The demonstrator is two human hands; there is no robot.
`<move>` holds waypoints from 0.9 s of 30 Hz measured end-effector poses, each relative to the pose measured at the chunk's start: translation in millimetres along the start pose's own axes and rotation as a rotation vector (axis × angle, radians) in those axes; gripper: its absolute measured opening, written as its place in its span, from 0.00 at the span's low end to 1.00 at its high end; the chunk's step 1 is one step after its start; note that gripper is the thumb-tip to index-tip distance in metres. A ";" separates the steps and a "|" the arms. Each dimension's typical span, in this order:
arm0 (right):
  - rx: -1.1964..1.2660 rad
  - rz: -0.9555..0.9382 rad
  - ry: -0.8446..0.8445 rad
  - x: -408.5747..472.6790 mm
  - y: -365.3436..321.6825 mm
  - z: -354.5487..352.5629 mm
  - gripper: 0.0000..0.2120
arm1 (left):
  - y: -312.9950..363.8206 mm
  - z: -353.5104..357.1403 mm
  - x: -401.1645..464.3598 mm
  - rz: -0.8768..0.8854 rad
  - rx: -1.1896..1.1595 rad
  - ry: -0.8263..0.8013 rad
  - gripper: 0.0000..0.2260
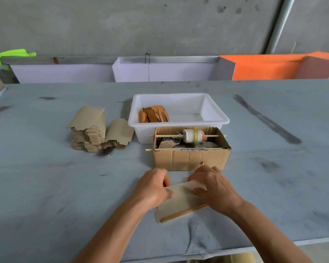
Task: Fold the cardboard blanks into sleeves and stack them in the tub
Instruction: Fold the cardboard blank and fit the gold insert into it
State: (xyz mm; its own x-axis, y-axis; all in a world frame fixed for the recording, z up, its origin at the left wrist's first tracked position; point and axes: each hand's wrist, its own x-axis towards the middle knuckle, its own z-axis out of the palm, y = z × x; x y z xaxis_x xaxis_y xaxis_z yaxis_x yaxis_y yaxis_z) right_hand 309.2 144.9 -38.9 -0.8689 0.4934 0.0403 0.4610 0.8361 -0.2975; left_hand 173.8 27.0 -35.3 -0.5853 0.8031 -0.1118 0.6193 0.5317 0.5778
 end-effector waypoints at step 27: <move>-0.058 -0.338 0.239 0.5 -5.1 1.4 0.12 | -4.1 -0.8 -5.2 0.426 0.277 0.127 0.09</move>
State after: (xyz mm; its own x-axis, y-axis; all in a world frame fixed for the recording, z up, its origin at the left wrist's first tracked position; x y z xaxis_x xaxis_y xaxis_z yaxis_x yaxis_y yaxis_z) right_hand 306.2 140.6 -38.7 -0.9097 0.2249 0.3491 0.1722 0.9693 -0.1755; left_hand 173.9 20.4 -36.4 -0.2996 0.9339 0.1951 0.9213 0.2301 0.3133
